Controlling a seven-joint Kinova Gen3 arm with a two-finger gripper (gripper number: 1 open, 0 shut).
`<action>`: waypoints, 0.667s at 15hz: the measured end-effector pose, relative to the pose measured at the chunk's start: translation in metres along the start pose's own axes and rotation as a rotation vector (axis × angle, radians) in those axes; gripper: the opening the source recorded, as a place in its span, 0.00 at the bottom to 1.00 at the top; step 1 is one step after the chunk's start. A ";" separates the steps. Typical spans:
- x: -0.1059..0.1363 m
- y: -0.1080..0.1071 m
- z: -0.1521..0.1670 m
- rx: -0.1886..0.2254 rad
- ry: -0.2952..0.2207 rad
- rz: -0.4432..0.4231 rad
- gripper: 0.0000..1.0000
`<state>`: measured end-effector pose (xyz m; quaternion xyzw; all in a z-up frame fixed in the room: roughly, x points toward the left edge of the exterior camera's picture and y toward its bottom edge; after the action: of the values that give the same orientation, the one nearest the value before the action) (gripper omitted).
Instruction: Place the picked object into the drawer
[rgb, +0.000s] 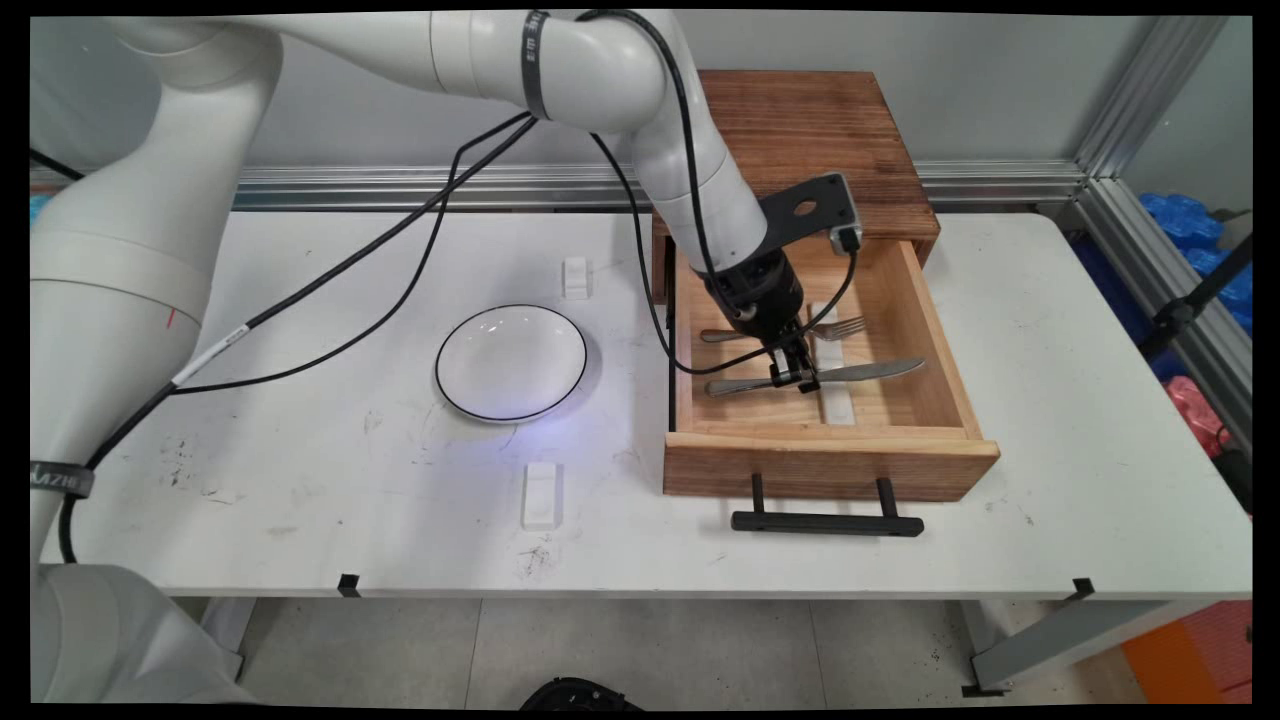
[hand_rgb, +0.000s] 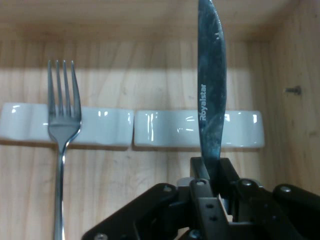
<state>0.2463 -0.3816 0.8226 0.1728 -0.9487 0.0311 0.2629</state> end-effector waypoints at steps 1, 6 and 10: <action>-0.001 -0.001 0.003 0.000 0.001 0.000 0.00; -0.007 -0.006 0.014 0.001 0.007 -0.006 0.00; -0.011 -0.009 0.021 0.000 0.013 -0.013 0.00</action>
<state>0.2483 -0.3896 0.7987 0.1786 -0.9458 0.0305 0.2693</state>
